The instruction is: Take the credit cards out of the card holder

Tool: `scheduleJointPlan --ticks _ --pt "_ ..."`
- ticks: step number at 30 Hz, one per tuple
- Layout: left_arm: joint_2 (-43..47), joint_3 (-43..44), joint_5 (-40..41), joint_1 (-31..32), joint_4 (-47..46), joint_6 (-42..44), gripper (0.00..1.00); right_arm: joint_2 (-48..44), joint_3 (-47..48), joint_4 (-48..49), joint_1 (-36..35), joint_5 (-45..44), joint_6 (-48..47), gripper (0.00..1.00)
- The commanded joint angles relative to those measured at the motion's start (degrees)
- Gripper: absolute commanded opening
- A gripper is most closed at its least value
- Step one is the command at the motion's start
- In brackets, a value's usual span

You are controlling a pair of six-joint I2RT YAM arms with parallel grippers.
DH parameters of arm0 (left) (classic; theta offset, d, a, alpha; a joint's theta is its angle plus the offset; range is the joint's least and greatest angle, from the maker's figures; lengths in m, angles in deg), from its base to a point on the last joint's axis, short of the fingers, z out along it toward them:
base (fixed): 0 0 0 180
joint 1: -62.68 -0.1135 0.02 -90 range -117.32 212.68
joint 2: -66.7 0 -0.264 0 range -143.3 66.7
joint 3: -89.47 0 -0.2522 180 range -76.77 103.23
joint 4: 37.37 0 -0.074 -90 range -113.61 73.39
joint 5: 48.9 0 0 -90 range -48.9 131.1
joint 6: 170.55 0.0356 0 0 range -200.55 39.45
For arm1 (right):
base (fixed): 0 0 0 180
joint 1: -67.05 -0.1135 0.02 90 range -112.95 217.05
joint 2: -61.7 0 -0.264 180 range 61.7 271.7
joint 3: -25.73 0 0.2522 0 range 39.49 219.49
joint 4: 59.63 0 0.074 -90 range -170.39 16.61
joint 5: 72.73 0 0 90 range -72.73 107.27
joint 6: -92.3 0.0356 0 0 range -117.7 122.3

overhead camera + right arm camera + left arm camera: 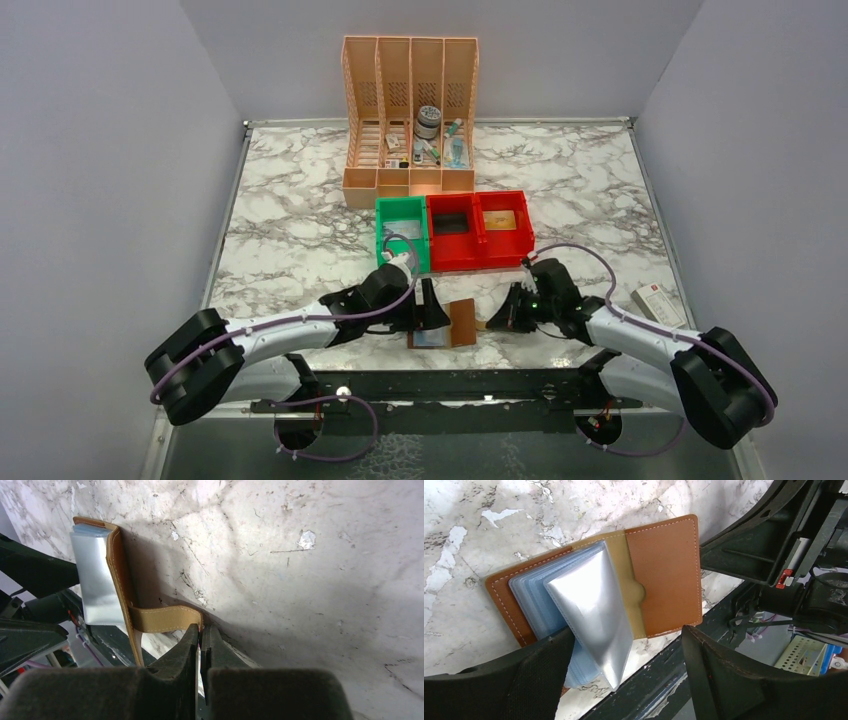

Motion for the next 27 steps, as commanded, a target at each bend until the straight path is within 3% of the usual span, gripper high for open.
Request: scheduleJointPlan --ticks 1,5,11,15,16,18,24,27 --pt "-1.3 1.3 -2.0 0.3 -1.8 0.1 0.79 -1.5 -1.2 -3.2 0.3 -3.8 0.1 0.01" --pt "-1.7 1.4 -4.0 0.5 -7.1 0.0 0.75 -1.7 -1.6 -2.7 0.3 -3.5 0.2 0.03" --pt "-7.0 5.6 -6.9 2.2 -12.1 2.2 0.69 -4.1 -1.8 -2.0 0.3 -3.0 1.3 0.23" --pt "-12.8 8.9 -6.2 4.0 -12.1 3.8 0.57 -9.1 -0.1 -7.1 0.3 -8.4 1.9 0.43" --pt "-13.9 9.2 -5.6 4.2 -12.3 3.7 0.55 -10.4 1.1 -10.3 0.3 -12.2 1.8 0.55" --pt "-15.8 9.6 -5.4 4.9 -13.0 4.6 0.54 -12.8 3.5 -15.9 0.3 -18.6 2.3 0.68" --pt "-19.1 10.4 -4.1 6.2 -13.2 5.5 0.51 -19.4 8.1 -21.9 0.3 -23.4 3.5 0.69" --pt "-19.6 9.5 -3.0 6.6 -13.2 5.2 0.49 -21.7 9.8 -22.2 0.3 -23.2 2.8 0.53"
